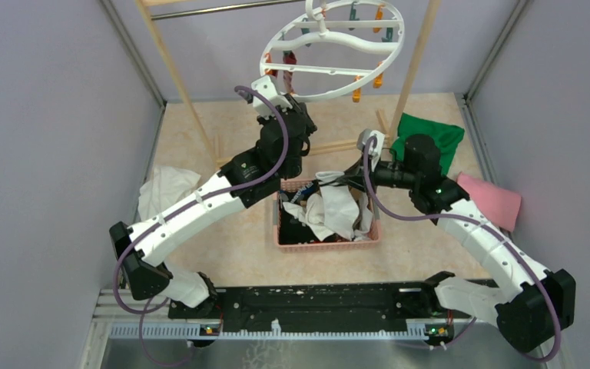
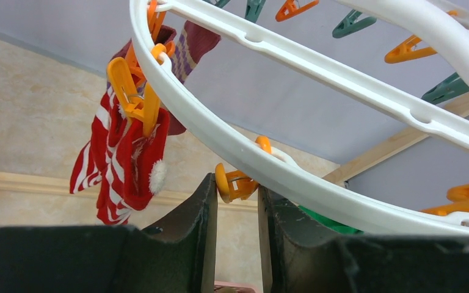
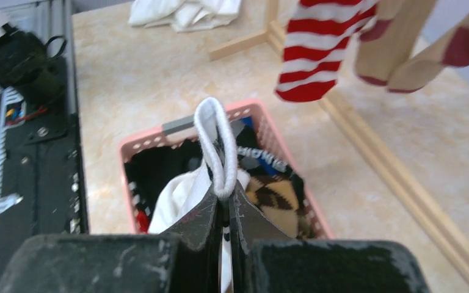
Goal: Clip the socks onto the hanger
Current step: Clamp the sock onto the hanger.
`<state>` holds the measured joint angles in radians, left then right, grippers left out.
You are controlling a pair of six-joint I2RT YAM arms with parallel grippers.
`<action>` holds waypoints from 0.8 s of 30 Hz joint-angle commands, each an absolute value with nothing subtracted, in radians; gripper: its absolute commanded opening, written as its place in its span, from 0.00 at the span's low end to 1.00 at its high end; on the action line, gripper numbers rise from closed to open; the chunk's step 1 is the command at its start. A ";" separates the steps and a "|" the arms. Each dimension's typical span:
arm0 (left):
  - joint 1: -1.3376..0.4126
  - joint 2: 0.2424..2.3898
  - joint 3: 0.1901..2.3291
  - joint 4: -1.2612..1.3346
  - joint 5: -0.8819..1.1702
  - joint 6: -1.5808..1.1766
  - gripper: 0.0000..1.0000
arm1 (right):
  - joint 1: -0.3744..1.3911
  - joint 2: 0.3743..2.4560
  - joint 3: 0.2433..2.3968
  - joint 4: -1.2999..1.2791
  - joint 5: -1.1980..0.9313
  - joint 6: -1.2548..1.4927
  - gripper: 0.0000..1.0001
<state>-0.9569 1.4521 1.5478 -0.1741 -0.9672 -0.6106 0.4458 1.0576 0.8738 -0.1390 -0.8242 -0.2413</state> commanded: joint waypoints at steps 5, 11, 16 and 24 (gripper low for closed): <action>-0.953 1.404 1.560 -0.155 -0.938 -0.638 0.05 | 0.515 1.104 0.996 0.136 -0.554 -0.141 0.00; -0.953 1.404 1.557 -0.154 -0.927 -0.652 0.04 | 0.577 1.121 1.027 0.215 -0.411 -0.100 0.00; -0.953 1.400 1.550 -0.155 -0.922 -0.664 0.04 | 0.671 1.127 1.034 0.245 -0.203 -0.095 0.00; -0.951 1.390 1.542 -0.156 -0.916 -0.673 0.04 | 0.704 1.126 1.038 0.285 -0.011 -0.098 0.00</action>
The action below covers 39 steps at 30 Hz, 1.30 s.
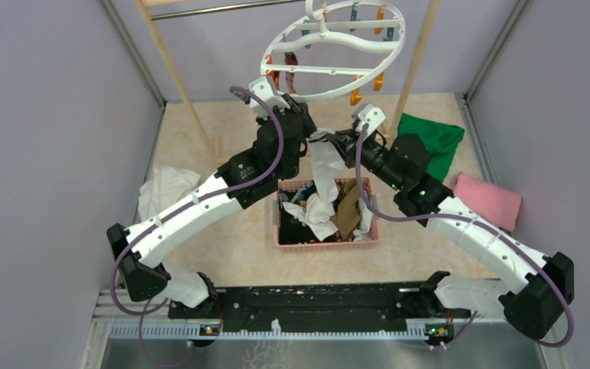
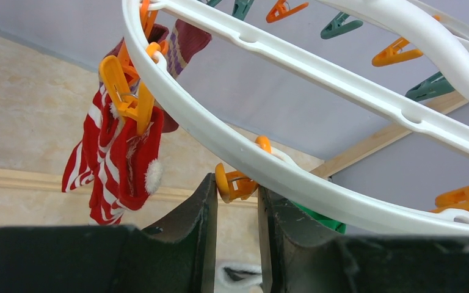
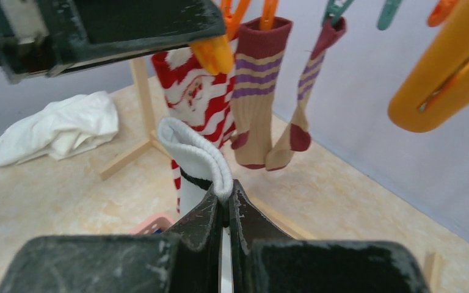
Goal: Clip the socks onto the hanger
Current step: Clamp the sock onto the hanger.
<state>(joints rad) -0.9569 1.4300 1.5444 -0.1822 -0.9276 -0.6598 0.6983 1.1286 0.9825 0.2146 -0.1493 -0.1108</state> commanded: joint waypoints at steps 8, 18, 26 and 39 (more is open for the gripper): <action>-0.952 1.392 1.546 -0.155 -0.901 -0.679 0.04 | 0.736 1.148 1.062 0.297 0.118 -0.108 0.00; -0.953 1.397 1.552 -0.164 -0.891 -0.690 0.04 | 0.784 1.187 1.088 0.321 0.204 -0.130 0.00; -0.952 1.398 1.552 -0.164 -0.888 -0.687 0.04 | 0.787 1.193 1.105 0.304 0.183 -0.113 0.00; -0.952 1.402 1.547 -0.165 -0.883 -0.688 0.04 | 0.788 1.202 1.132 0.279 0.158 -0.095 0.00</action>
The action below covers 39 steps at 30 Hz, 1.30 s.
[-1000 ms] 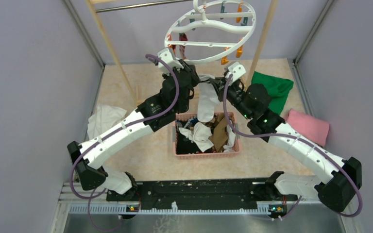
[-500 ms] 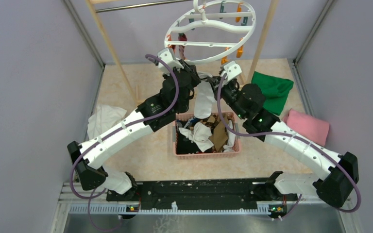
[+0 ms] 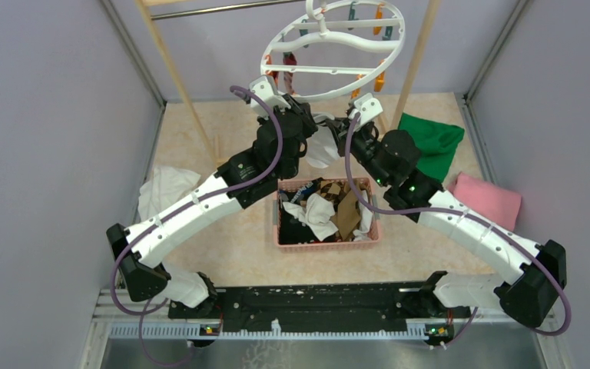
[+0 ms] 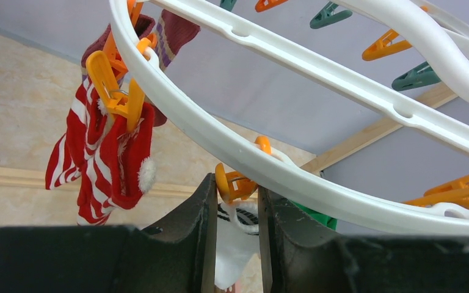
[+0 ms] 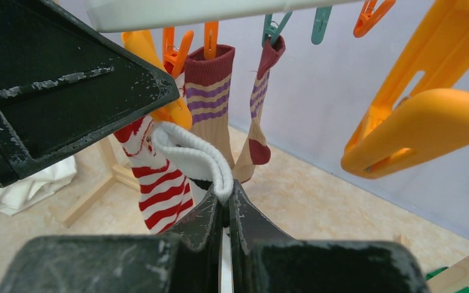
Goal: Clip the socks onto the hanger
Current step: Clamp the sock onto the hanger.
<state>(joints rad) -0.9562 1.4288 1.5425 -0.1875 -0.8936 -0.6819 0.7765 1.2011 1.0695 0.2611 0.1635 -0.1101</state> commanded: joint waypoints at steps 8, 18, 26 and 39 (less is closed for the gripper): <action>-0.952 1.401 1.556 -0.159 -0.878 -0.678 0.04 | 0.788 1.180 1.070 0.280 0.178 -0.115 0.00; -0.952 1.402 1.561 -0.154 -0.873 -0.671 0.04 | 0.789 1.160 1.019 0.290 0.210 -0.112 0.00; -0.953 1.394 1.550 -0.157 -0.873 -0.675 0.04 | 0.789 1.185 1.060 0.305 0.231 -0.095 0.00; -0.951 1.397 1.544 -0.153 -0.867 -0.677 0.04 | 0.788 1.230 1.119 0.288 0.203 -0.064 0.00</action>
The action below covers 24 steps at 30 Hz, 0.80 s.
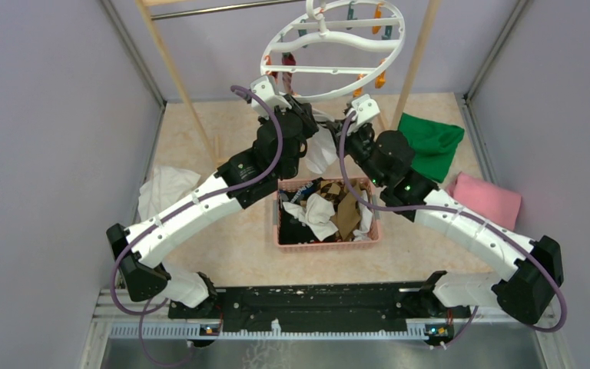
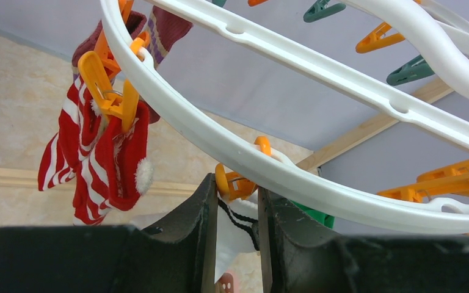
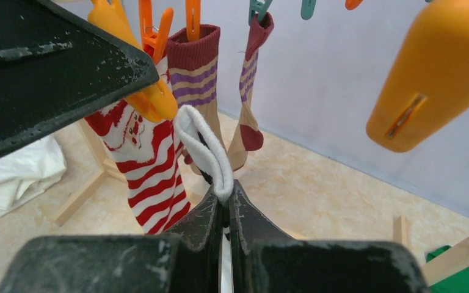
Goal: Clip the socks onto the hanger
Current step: Clamp the sock onto the hanger.
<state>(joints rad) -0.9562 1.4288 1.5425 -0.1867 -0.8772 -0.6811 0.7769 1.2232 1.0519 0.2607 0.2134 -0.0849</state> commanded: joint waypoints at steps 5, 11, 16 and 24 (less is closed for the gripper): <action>-0.951 1.396 1.542 -0.151 -0.868 -0.679 0.04 | 0.792 1.231 1.131 0.285 0.206 -0.063 0.00; -0.952 1.402 1.545 -0.151 -0.864 -0.681 0.04 | 0.794 1.229 1.138 0.274 0.191 -0.054 0.00; -0.951 1.404 1.545 -0.152 -0.862 -0.683 0.04 | 0.796 1.225 1.144 0.268 0.181 -0.048 0.00; -0.951 1.409 1.548 -0.154 -0.856 -0.688 0.04 | 0.799 1.227 1.164 0.255 0.178 -0.046 0.00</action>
<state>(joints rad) -0.9562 1.4288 1.5425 -0.1867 -0.8673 -0.6819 0.7845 1.2339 1.0988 0.2295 0.1810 -0.0578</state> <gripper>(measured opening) 0.319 0.011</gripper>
